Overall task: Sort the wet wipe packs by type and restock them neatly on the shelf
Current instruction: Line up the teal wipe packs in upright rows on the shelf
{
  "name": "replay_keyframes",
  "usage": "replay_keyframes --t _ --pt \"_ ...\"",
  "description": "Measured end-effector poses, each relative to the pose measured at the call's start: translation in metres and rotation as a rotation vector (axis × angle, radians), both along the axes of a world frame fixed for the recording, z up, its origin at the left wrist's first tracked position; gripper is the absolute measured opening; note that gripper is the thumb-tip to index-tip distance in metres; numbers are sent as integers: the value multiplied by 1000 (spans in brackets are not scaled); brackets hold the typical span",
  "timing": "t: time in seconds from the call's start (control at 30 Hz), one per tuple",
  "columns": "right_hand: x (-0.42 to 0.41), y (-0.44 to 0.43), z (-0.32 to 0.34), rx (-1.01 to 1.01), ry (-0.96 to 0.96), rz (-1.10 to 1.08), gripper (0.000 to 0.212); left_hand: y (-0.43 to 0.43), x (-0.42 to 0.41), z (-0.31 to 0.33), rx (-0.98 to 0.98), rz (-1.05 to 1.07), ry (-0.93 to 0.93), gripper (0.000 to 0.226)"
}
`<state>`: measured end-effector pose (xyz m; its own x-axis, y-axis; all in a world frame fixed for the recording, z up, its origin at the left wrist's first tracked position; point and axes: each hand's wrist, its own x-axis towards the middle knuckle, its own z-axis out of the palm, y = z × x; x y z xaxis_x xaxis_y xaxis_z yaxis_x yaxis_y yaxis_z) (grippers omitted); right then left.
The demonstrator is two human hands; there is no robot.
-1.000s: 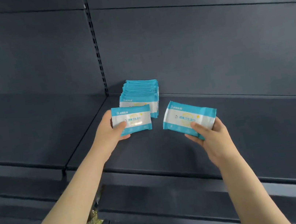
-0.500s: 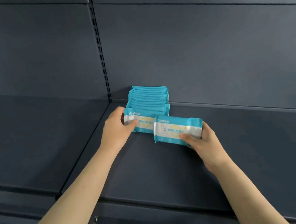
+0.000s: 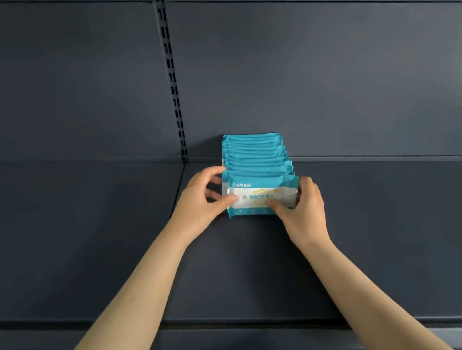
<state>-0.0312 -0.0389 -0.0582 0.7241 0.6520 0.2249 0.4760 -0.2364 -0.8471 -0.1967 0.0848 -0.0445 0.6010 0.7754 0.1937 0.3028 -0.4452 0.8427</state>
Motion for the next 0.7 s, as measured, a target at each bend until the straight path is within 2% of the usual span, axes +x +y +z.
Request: replay_keyframes --t 0.17,0.33,0.6,0.7 --pt "-1 -7 -2 2 28 -21 57 -4 5 -7 68 6 -41 55" --pt "-2 -13 -1 10 37 -58 38 -5 5 -10 82 0 -68 54" --pt "-7 -12 6 -33 67 -89 41 -3 5 -9 64 -18 -73 53" --pt "-8 -22 12 63 177 -103 37 -8 -1 2 13 34 -129 55"
